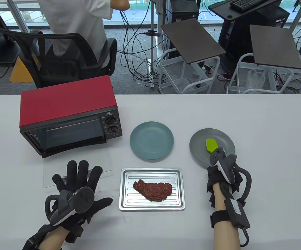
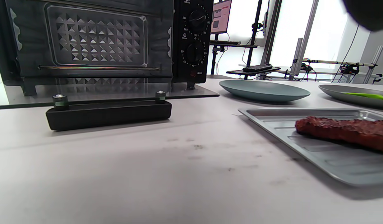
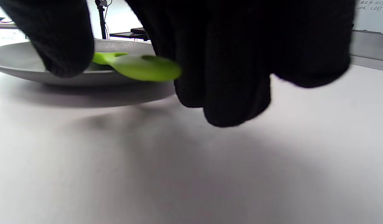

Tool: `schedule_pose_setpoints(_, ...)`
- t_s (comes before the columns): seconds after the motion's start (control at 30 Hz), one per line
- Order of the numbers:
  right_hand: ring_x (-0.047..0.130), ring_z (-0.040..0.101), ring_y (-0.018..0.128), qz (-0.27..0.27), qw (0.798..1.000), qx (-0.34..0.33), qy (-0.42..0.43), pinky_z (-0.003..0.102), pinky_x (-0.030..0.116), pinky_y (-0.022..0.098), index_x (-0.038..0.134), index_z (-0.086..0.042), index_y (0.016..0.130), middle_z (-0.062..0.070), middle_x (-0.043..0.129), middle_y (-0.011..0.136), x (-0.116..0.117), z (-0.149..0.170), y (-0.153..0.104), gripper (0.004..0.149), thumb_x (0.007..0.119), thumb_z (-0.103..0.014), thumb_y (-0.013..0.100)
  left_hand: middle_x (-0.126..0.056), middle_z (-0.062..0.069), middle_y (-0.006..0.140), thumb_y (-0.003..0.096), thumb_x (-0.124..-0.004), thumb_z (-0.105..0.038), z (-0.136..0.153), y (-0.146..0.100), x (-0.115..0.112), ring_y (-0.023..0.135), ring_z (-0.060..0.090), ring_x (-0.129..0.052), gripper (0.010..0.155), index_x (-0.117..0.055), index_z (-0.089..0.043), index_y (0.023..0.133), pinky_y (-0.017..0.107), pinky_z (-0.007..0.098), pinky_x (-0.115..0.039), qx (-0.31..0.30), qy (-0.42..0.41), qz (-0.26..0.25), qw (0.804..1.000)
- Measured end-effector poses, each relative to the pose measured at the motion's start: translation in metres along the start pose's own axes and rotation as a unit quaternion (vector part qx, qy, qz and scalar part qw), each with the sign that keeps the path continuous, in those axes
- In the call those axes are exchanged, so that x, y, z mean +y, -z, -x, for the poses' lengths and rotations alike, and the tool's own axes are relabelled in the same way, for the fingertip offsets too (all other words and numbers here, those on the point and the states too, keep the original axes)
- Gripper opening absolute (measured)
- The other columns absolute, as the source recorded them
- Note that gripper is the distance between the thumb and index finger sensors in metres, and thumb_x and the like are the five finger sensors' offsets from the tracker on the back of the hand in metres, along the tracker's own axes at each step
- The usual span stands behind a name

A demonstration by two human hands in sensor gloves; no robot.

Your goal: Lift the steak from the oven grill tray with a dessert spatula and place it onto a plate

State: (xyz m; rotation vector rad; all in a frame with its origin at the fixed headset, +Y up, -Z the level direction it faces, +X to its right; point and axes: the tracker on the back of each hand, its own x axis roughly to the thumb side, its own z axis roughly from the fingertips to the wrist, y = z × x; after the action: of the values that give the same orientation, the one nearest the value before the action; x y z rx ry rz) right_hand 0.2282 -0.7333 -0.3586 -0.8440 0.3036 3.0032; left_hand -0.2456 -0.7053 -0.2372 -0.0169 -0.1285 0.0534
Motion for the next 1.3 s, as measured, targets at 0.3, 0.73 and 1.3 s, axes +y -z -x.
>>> schedule_pose_setpoints(0.3, 0.102, 0.027, 0.037, -0.029, 0.999, 0.018, 0.037, 0.046, 0.087, 0.031, 0.075, -0.001, 0.089, 0.013, 0.095, 0.067, 0.011, 0.000, 0.006, 0.071, 0.084, -0.056, 0.044, 0.013, -0.003, 0.114, 0.0331, -0.070, -0.091, -0.001, 0.000, 0.000, 0.110, 0.040, 0.014, 0.109, 0.006, -0.048, 0.099, 0.066, 0.083, -0.011, -0.001, 0.004, -0.001, 1.000)
schedule_pose_setpoints(0.73, 0.100, 0.016, 0.025, 0.022, 0.998, 0.047, 0.027, 0.040, 0.088, 0.024, 0.080, -0.003, 0.082, 0.005, 0.097, 0.054, 0.020, 0.001, 0.003, 0.063, 0.088, -0.051, 0.043, 0.013, -0.002, 0.114, 0.0333, -0.069, -0.091, -0.003, 0.000, 0.000, 0.110, 0.040, 0.014, 0.109, 0.006, -0.048, 0.099, 0.066, 0.083, -0.012, -0.002, 0.005, 0.000, 1.000)
schedule_pose_setpoints(1.3, 0.091, 0.011, 0.009, 0.085, 0.995, 0.011, 0.046, 0.039, 0.088, 0.021, 0.087, -0.010, 0.073, -0.002, 0.095, 0.037, -0.002, 0.016, -0.008, 0.046, 0.086, -0.047, 0.044, 0.014, -0.002, 0.114, 0.0336, -0.069, -0.091, -0.011, 0.001, -0.003, 0.110, 0.040, 0.014, 0.109, 0.007, -0.048, 0.099, 0.065, 0.083, -0.011, -0.005, 0.020, -0.004, 1.000)
